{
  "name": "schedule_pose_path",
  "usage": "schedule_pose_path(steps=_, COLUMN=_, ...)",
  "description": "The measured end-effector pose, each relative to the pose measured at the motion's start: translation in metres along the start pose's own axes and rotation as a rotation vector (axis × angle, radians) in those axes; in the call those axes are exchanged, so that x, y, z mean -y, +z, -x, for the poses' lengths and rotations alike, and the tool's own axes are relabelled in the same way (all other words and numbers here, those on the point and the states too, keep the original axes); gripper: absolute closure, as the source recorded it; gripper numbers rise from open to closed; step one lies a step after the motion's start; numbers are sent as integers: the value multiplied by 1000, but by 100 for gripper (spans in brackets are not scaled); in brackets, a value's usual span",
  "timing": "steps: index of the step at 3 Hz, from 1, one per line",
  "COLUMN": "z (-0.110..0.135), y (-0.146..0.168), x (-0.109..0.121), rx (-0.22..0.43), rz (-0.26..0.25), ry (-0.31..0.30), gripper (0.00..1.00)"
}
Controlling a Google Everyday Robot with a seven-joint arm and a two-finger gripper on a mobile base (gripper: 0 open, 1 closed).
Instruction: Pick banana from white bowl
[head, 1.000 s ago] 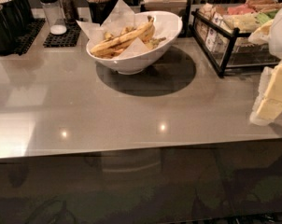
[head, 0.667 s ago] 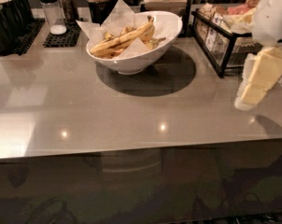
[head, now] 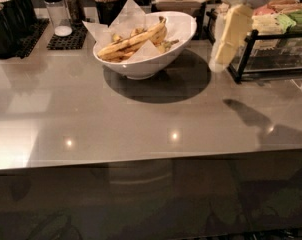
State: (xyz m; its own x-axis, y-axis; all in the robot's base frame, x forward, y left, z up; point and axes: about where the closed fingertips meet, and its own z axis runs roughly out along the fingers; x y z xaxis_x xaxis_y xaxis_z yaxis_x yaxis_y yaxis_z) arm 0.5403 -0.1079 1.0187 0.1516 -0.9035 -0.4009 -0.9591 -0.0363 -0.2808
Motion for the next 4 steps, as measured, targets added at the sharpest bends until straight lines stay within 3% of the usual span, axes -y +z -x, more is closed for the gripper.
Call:
schedule_pose_path(steps=2, z=90, y=33, x=65, rx=205, rz=50, ry=-164, gripper=0)
schedule_pose_path(steps=3, z=148, y=91, x=91, rx=278, rz=95, ry=-187, gripper=0)
schedule_pose_path(steps=4, z=151, y=93, x=95, rx=282, rz=80, ry=-179, gripper=0)
